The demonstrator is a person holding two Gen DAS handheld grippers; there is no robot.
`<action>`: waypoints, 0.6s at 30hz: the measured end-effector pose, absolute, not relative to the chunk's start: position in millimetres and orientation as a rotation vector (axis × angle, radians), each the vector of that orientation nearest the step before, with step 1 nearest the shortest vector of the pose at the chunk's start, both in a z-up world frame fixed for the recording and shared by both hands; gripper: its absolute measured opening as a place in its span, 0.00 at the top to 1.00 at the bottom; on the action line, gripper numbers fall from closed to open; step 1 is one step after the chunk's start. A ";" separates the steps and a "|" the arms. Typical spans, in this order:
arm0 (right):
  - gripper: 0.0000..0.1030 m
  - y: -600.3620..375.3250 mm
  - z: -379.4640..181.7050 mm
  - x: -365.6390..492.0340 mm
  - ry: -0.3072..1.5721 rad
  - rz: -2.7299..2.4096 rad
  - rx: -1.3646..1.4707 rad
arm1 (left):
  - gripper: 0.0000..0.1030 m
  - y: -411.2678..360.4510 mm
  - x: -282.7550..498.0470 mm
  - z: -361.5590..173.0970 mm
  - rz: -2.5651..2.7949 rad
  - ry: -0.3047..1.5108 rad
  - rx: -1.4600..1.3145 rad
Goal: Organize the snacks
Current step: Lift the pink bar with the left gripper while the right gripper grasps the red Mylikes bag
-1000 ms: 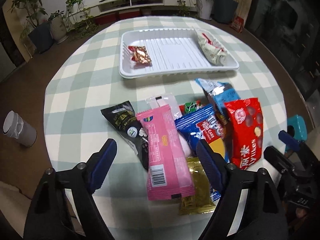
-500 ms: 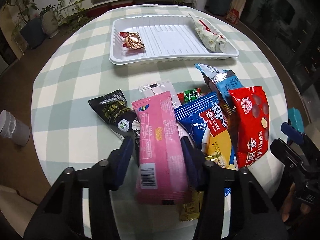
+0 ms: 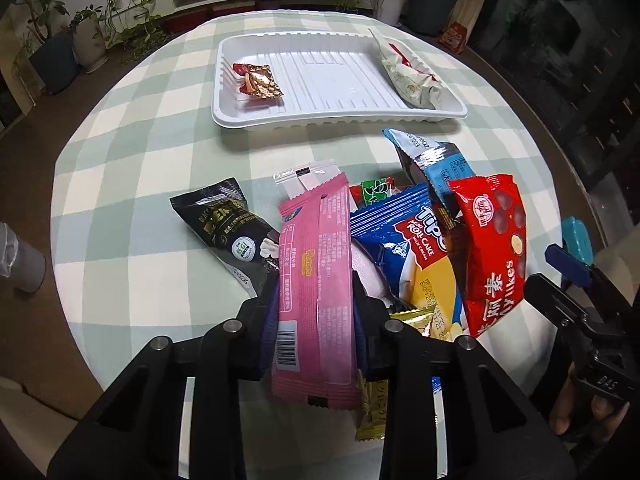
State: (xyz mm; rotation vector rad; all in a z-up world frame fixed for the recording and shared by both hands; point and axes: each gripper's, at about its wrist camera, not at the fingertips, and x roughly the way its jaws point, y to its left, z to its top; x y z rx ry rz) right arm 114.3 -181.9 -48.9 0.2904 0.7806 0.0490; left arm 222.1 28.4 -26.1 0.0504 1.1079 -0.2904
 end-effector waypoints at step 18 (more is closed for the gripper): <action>0.16 -183.0 -50.0 113.5 0.771 0.018 0.283 | 0.80 44.9 199.5 -4.7 -0.325 0.994 -0.024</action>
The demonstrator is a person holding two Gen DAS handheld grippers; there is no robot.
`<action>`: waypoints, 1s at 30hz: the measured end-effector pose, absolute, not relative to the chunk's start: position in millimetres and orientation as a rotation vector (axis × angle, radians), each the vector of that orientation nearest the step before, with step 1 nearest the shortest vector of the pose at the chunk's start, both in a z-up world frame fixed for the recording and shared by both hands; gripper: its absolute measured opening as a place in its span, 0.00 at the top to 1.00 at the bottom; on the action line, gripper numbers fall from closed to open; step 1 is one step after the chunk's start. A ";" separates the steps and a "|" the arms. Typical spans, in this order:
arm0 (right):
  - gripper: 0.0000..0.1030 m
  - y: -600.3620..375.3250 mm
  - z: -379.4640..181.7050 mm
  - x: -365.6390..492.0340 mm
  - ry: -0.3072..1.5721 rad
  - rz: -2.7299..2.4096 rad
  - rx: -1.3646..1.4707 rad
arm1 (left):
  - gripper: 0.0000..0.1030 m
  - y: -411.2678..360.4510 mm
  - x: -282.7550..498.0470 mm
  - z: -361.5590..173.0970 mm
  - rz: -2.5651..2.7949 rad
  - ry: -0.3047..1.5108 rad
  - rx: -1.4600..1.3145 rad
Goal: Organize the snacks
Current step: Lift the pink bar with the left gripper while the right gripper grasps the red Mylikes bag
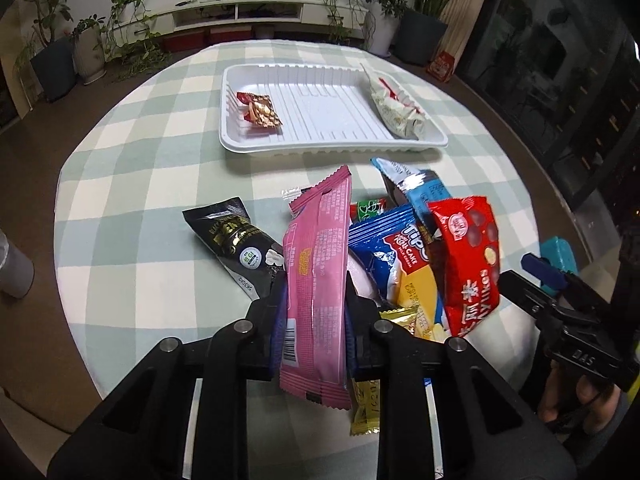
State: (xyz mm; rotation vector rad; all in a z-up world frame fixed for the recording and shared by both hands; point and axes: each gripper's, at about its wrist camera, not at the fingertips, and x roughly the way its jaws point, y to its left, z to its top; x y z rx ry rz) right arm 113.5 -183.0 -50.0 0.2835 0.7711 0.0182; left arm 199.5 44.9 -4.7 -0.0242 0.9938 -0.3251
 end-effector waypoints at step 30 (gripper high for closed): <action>0.53 -144.7 -73.0 137.2 0.849 0.041 0.105 | 0.80 84.0 143.8 -19.6 -0.421 0.939 -0.282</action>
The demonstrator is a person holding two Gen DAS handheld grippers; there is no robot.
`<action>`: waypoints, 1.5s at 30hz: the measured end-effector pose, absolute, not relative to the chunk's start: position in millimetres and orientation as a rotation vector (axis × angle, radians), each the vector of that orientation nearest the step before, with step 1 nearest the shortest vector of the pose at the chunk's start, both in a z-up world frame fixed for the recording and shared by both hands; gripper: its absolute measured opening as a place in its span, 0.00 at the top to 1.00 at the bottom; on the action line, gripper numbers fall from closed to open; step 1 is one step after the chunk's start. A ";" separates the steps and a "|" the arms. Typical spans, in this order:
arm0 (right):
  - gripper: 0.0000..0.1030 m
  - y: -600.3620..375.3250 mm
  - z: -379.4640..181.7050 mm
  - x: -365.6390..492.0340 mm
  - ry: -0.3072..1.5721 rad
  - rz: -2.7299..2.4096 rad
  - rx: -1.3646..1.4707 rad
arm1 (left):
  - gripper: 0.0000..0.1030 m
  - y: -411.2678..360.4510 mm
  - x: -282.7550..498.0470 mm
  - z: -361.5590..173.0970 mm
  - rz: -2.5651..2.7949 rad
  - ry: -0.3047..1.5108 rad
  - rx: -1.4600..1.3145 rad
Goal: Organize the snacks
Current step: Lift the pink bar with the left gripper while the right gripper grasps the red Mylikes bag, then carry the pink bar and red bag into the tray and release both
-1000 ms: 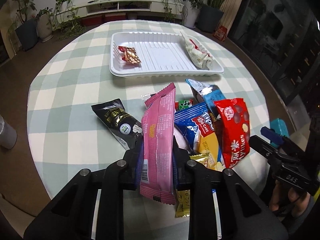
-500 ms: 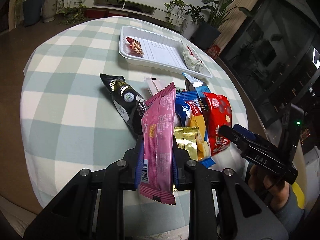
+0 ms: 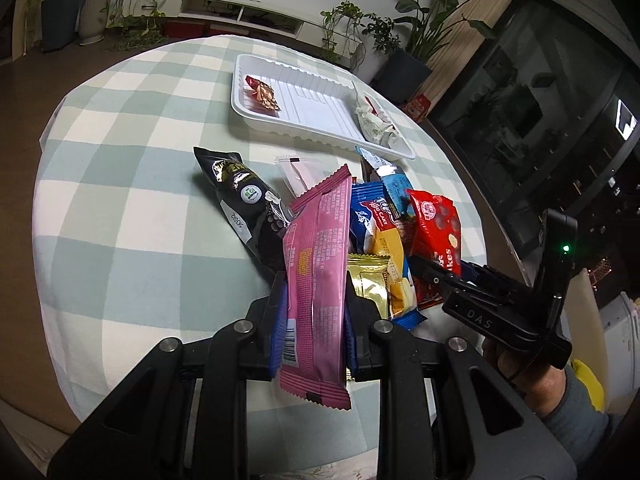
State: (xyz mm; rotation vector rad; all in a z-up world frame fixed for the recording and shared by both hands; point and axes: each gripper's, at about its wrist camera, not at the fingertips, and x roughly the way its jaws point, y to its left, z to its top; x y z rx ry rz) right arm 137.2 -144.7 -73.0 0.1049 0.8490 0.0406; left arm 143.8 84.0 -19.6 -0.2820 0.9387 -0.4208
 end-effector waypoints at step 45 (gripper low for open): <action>0.69 -292.4 21.4 136.0 0.495 -0.065 0.654 | 0.79 108.3 212.9 51.5 -0.449 0.819 -0.332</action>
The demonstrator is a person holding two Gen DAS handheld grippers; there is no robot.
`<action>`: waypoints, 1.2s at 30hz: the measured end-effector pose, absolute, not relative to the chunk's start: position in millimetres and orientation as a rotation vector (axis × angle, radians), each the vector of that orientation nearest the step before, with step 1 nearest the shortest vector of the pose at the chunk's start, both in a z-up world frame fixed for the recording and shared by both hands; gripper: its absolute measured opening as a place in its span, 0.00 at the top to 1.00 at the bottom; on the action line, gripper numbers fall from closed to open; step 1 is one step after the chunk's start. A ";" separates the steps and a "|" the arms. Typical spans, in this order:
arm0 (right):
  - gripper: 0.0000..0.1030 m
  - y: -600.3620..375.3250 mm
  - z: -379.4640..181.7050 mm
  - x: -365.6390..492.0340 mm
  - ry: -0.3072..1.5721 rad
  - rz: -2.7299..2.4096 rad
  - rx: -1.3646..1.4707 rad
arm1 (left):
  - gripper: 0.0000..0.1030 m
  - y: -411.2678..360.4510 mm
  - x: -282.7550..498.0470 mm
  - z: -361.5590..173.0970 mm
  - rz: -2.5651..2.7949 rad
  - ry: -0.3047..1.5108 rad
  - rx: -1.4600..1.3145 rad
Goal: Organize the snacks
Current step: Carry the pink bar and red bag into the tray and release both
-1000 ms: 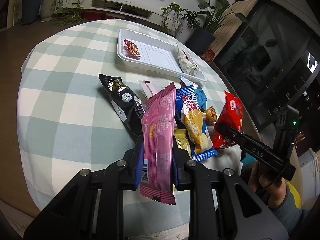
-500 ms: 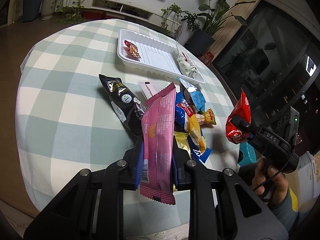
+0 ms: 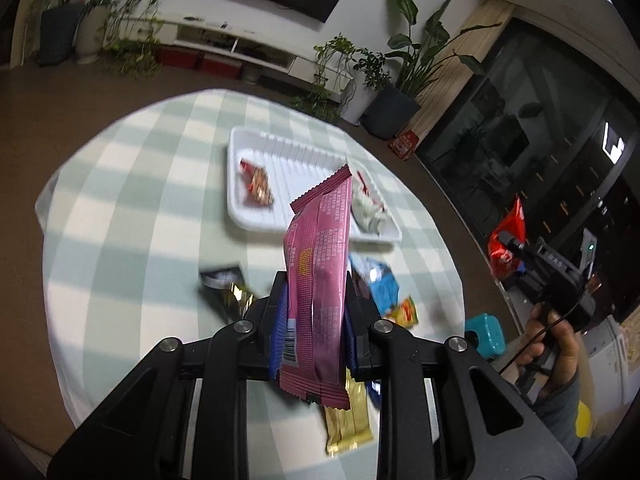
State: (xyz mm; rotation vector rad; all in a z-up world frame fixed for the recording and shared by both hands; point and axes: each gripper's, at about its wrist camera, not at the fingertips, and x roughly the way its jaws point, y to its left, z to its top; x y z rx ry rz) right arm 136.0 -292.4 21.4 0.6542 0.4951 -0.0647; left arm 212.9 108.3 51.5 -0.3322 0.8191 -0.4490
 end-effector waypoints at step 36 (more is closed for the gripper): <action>0.68 -181.7 -52.4 391.4 0.948 0.115 0.193 | 0.75 6.4 470.7 -43.9 -0.298 1.056 -0.104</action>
